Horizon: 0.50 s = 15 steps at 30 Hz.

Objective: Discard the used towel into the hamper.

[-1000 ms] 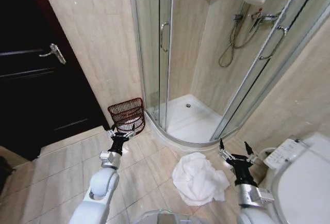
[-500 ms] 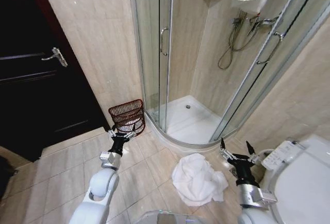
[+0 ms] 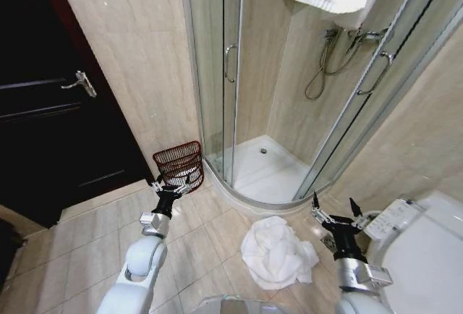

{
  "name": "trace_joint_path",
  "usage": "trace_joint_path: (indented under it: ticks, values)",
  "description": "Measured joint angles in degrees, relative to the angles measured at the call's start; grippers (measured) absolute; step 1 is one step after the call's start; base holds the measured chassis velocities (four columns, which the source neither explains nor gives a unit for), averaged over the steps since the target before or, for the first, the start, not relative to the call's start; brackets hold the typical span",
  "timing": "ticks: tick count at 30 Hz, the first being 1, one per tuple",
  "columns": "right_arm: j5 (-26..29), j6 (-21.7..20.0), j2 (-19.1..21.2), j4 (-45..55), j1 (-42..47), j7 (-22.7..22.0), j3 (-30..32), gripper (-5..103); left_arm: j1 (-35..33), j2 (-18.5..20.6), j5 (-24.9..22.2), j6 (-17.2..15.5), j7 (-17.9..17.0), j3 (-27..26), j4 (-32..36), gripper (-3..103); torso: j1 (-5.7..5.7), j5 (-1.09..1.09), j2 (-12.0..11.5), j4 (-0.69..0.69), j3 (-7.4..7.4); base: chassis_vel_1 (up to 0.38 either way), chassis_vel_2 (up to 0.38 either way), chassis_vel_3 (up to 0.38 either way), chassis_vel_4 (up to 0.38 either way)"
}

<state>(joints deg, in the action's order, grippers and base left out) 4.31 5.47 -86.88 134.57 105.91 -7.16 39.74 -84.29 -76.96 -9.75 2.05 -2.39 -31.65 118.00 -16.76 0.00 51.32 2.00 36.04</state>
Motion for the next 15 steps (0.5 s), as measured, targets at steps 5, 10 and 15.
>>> trace_joint_path:
  ticks: [5, 10, 15]
  values:
    - [0.0, 0.0, 0.0, 0.1, 0.0, -0.2, 0.0, 100, 0.0, 0.1, 0.3, -0.1, 0.0, -0.1, 0.0, 100, -0.43, 0.00, 1.0, 0.00, 0.55, 0.000, 0.000, 0.000, 0.000]
    - [0.2, 0.2, 0.0, 0.2, 0.3, -0.5, 0.0, 100, -0.1, 0.0, 0.6, -0.2, -0.1, 0.0, 0.0, 100, -1.09, 0.00, 2.4, 0.00, 1.33, 0.000, 0.000, 0.000, 0.000]
    - [0.4, 0.3, 0.2, 0.2, 0.4, -0.7, 0.2, 100, -0.1, 0.0, 0.9, -0.2, -0.1, 0.1, 0.0, 100, -1.70, 0.00, 3.7, 0.00, 2.03, 0.000, 0.000, 0.000, 0.000]
